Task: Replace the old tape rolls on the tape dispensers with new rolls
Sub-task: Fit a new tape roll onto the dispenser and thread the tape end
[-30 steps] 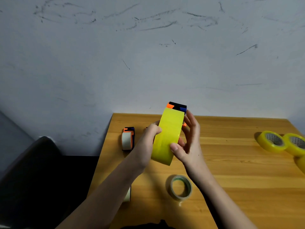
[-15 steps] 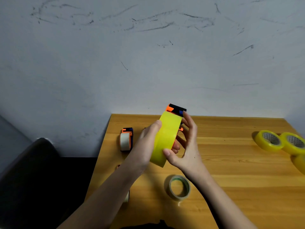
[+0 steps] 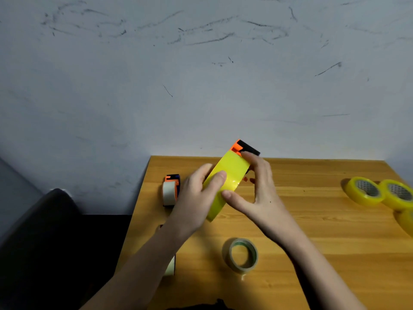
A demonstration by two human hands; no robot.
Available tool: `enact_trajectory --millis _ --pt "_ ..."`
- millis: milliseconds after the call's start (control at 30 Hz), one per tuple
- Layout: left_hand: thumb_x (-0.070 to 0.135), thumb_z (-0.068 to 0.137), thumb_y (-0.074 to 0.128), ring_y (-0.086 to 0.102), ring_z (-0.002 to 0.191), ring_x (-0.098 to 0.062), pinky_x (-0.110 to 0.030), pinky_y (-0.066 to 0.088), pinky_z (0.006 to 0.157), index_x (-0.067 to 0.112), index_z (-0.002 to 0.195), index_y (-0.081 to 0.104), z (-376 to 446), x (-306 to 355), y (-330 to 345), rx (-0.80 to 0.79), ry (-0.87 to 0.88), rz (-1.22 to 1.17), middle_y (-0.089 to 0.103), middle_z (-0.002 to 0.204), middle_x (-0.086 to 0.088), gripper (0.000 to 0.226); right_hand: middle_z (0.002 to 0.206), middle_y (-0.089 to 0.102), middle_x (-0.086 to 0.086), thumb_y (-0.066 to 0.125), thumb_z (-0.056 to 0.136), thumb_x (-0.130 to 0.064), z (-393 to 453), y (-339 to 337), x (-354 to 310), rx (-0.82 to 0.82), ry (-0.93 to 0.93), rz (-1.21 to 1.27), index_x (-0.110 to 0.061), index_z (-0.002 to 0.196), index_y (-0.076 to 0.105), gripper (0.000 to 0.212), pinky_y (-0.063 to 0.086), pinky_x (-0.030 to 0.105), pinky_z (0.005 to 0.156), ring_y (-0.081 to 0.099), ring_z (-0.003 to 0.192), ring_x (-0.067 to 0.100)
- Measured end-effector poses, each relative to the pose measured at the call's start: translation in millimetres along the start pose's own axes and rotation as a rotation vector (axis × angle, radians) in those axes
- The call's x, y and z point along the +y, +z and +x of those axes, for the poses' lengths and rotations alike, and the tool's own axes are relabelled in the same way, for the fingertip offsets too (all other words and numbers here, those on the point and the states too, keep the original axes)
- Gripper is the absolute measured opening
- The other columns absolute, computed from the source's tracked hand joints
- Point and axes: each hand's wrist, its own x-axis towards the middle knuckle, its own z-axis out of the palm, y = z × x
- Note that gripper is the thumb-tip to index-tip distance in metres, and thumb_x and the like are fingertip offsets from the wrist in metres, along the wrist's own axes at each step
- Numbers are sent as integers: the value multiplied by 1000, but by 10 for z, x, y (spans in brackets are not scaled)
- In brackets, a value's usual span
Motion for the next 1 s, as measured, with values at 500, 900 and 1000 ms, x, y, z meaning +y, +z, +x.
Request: enact_trajectory --millis 500,900,1000 --pt "46 85 32 47 59 -12 -29 37 53 13 82 58 -40 -10 -22 81 257 407 51 62 4 42 112 68 -15 52 59 -76 153 -257 -297 12 134 -172 -39 125 60 76 51 37 92 63 103 5" --pt "43 82 33 45 51 -20 -34 36 48 12 73 56 -48 90 -95 118 319 649 47 55 0 40 92 75 -9 49 61 -73 132 -216 -302 149 94 -152 -34 111 71 67 54 38 83 68 89 5" --pt "43 81 35 42 51 -19 -34 34 47 11 71 54 -51 103 -94 111 328 652 44 54 0 39 87 75 -5 42 66 -69 106 -218 -314 181 98 -145 -36 108 71 62 53 40 82 68 85 8"
